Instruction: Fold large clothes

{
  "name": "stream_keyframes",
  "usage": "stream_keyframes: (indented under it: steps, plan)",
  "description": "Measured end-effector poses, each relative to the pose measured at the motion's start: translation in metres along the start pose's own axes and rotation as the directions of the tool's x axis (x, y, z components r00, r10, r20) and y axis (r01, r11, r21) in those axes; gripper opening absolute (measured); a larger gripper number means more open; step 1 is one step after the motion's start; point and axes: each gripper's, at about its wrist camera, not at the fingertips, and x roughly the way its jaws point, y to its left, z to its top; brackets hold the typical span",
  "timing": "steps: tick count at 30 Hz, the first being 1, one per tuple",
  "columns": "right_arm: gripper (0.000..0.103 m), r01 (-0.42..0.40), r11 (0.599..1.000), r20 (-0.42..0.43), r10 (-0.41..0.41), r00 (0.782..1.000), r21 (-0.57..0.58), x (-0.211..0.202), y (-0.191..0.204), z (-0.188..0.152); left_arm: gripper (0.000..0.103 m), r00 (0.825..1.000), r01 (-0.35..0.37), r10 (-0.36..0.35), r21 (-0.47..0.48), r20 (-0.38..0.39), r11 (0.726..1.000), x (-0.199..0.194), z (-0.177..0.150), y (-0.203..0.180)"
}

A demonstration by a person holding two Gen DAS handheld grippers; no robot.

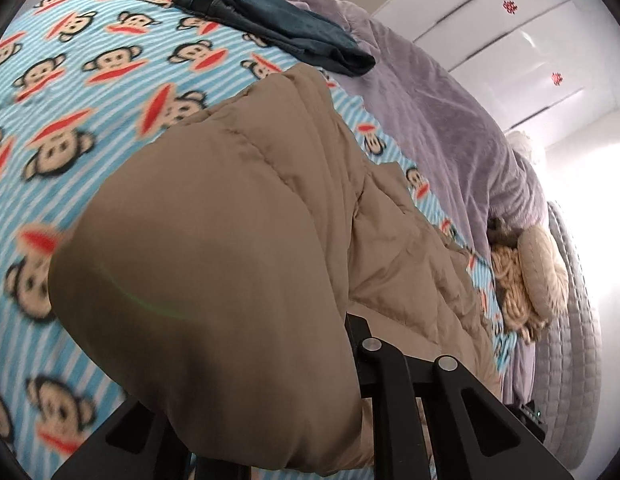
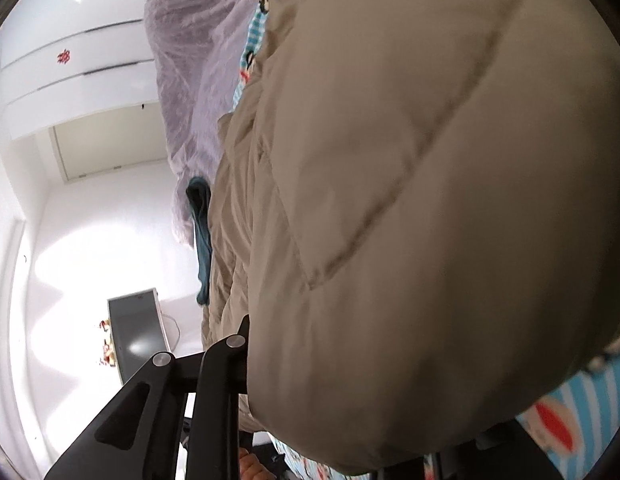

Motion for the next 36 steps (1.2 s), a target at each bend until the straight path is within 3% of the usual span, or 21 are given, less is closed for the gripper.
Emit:
stream_keyframes:
  steps: [9, 17, 22, 27, 32, 35, 36]
  plan:
    - [0.026, 0.01, 0.999, -0.058, -0.007, 0.998, 0.04, -0.055, -0.04, -0.064, 0.018, 0.993, -0.035, 0.035, 0.0, -0.117, 0.999, -0.058, -0.085, 0.05]
    - [0.032, 0.092, 0.989, -0.073, -0.084, 0.994, 0.113, -0.062, -0.093, -0.086, 0.019, 0.974, -0.065, 0.048, -0.07, -0.221, 0.995, -0.05, -0.129, 0.099]
    - [0.047, 0.149, 0.982, -0.083, -0.14, 0.987, 0.117, -0.067, -0.09, -0.084, 0.037, 0.962, -0.122, 0.108, -0.04, -0.251, 0.992, -0.057, -0.128, 0.095]
    - [0.057, 0.247, 0.968, -0.098, -0.242, 0.965, 0.049, -0.1, -0.074, -0.094, 0.038, 0.95, -0.184, 0.189, 0.043, -0.25, 0.982, -0.101, -0.12, 0.095]
    - [0.058, 0.37, 0.928, -0.001, -0.371, 0.929, -0.04, -0.131, -0.043, -0.088, 0.038, 0.944, -0.282, 0.291, 0.079, -0.158, 0.956, -0.146, -0.108, 0.102]
    - [0.043, 0.445, 0.892, 0.082, -0.44, 0.894, -0.078, -0.147, -0.029, -0.087, 0.038, 0.945, -0.306, 0.312, 0.066, -0.099, 0.95, -0.161, -0.095, 0.108]
    - [0.034, 0.469, 0.878, 0.104, -0.459, 0.882, -0.095, -0.154, -0.024, -0.089, 0.038, 0.944, -0.31, 0.316, 0.075, -0.092, 0.948, -0.16, -0.091, 0.107]
